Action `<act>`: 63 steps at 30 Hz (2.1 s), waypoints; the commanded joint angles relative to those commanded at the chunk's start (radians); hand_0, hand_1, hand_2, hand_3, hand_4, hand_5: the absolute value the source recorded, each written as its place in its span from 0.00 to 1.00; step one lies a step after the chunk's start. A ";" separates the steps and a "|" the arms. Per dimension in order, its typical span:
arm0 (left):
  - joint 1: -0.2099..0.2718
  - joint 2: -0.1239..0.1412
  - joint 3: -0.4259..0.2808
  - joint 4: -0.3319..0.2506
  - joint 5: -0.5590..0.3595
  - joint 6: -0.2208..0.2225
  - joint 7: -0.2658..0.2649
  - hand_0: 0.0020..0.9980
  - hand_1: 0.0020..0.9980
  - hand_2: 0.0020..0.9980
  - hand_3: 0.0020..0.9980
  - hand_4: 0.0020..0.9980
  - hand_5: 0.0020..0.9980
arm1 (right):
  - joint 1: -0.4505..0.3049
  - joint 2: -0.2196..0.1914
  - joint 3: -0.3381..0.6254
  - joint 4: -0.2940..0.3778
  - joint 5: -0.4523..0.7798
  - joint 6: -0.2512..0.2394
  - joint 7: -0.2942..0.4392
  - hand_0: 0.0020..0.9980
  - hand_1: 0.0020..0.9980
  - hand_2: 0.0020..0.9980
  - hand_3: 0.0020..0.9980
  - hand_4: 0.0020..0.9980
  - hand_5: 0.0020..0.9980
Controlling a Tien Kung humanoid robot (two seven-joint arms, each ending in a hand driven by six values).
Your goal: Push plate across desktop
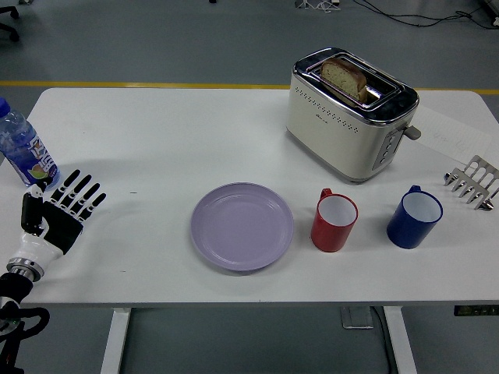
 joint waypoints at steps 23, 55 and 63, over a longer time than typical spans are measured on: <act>0.003 -0.003 0.010 0.010 -0.051 0.034 -0.048 0.69 0.71 0.70 0.68 0.53 1.00 | -0.006 -0.007 0.009 0.000 -0.023 0.006 -0.007 0.53 0.48 0.61 0.55 0.25 0.20; 0.000 -0.001 0.053 0.025 -0.056 0.059 -0.050 0.69 0.71 0.70 0.68 0.53 1.00 | -0.010 -0.010 0.004 0.000 -0.028 0.004 -0.014 0.53 0.48 0.61 0.55 0.25 0.20; 0.000 -0.001 0.050 0.025 -0.056 0.069 -0.053 0.69 0.70 0.69 0.68 0.53 1.00 | -0.006 -0.011 0.004 0.000 -0.025 0.004 -0.012 0.53 0.48 0.61 0.55 0.25 0.20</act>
